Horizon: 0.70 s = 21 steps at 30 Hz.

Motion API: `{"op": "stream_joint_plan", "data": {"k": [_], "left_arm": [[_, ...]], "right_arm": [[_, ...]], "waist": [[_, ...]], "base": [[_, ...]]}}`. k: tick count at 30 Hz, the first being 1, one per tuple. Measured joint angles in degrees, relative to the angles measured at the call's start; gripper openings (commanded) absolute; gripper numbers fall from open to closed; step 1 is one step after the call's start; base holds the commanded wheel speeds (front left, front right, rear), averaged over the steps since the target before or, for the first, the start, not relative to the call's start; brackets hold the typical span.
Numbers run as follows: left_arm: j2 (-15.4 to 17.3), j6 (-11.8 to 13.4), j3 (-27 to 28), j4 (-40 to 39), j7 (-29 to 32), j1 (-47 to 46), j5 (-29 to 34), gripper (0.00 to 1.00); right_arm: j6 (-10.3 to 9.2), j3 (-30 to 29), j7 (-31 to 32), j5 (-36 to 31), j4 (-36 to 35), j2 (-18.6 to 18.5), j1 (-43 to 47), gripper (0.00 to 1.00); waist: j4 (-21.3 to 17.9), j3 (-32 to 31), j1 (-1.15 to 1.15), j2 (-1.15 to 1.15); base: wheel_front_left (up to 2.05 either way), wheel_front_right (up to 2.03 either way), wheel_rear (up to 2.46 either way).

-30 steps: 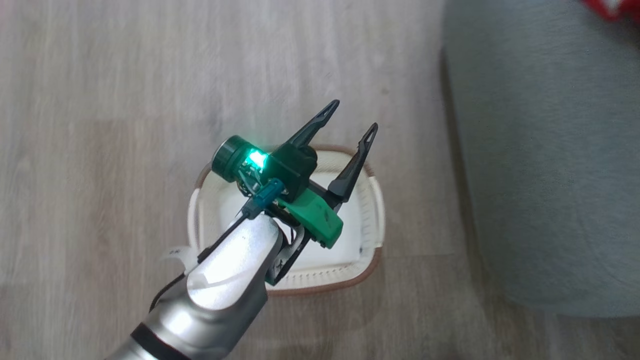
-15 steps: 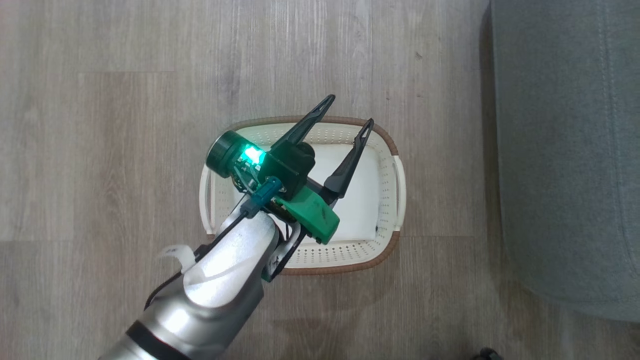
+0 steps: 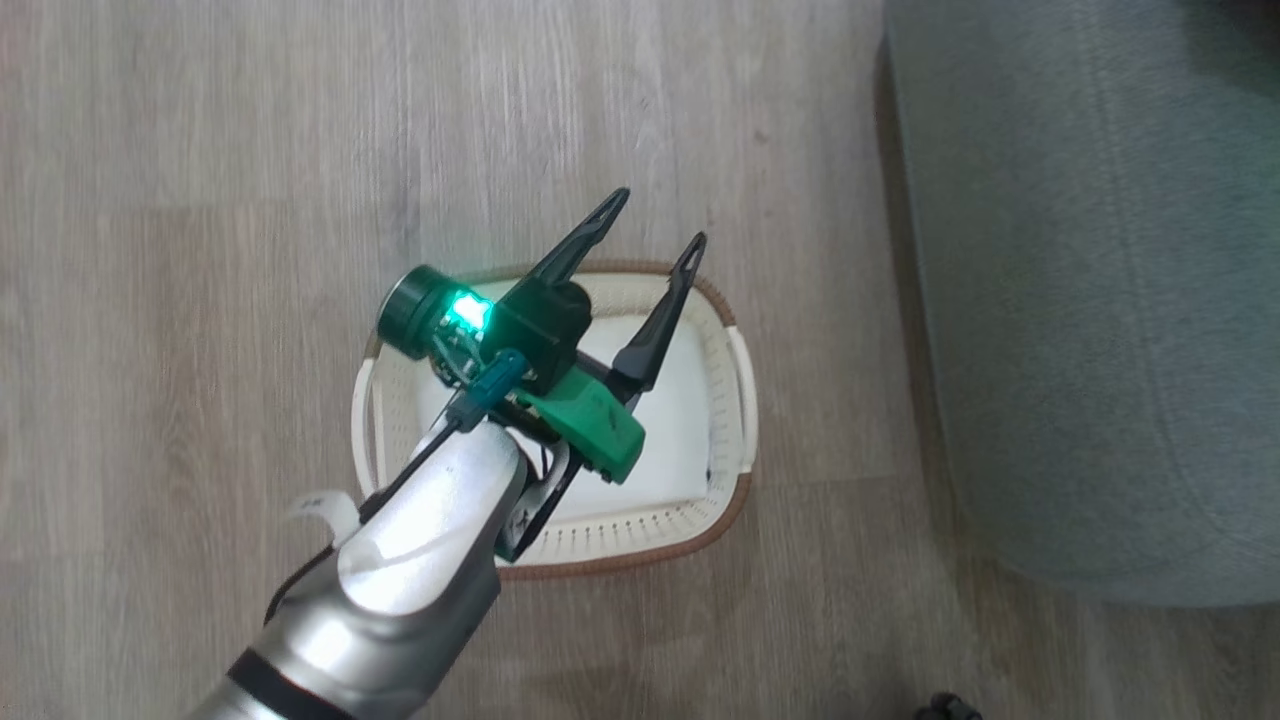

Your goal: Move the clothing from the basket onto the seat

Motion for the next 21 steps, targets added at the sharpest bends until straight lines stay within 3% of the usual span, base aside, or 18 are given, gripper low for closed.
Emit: {"op": "stream_joint_plan", "data": {"k": [13,21], "left_arm": [[0.1,1.2,4.2,-0.2,0.0,7.3,-3.9,1.0],[0.4,3.2,9.0,-0.6,0.0,14.4,-5.5,1.0]], "right_arm": [[0.0,11.6,-1.8,8.3,4.2,0.3,3.9,1.0],[0.0,20.6,-1.8,17.2,2.2,2.0,6.5,1.0]], "waist": [[-3.2,-10.8,0.0,0.0],[-3.1,-19.1,0.0,0.0]], "base": [[0.0,0.0,0.0],[0.0,0.0,0.0]]}}
